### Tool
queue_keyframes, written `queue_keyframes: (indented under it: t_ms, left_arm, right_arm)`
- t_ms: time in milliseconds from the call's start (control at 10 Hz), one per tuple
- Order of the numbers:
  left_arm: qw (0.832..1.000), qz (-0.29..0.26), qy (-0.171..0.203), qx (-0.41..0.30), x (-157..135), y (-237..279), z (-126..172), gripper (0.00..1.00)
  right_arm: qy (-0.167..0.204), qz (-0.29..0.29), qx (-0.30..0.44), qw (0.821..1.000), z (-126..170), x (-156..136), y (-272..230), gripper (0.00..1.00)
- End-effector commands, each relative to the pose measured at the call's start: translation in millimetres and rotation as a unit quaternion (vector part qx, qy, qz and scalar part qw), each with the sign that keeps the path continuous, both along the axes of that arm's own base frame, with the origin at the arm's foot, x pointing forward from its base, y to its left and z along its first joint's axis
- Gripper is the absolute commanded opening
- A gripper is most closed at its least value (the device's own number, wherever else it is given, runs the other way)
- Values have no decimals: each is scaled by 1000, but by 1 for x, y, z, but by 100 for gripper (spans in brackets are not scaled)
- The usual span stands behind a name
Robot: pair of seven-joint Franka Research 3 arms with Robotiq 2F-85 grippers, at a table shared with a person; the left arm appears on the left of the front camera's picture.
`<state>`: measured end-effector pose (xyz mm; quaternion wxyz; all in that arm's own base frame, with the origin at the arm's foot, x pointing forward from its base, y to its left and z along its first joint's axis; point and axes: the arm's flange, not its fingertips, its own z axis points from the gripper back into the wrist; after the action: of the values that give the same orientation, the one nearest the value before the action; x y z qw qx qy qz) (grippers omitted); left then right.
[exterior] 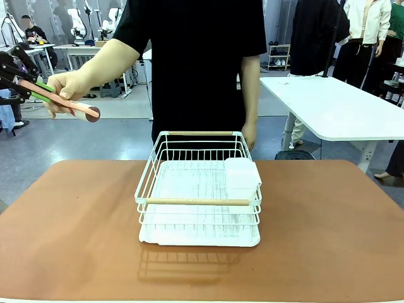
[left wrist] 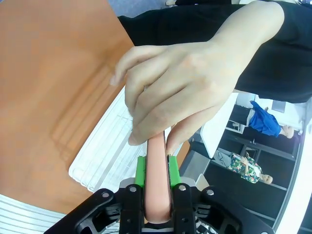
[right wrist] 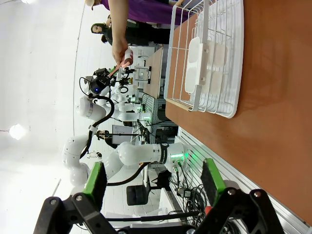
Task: Clean the table.
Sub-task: Pick up the Lint Roller when the human hands it over, then clean the table with the Lint Roller when the human lifts the Dish drying rack.
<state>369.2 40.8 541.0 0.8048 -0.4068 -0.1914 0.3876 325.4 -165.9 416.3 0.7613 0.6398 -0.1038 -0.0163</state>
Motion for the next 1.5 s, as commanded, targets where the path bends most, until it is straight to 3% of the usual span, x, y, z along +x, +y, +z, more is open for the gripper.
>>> queue_keyframes:
  t_ms: [0,1400]
  left_arm:
    - [1000,-1,2,2,1,-1,-1,5]
    - [1000,-1,2,2,1,-1,-1,5]
  right_arm:
    - [-3,0,1,1000,2,-1,0,100]
    - [-3,0,1,1000,2,-1,0,100]
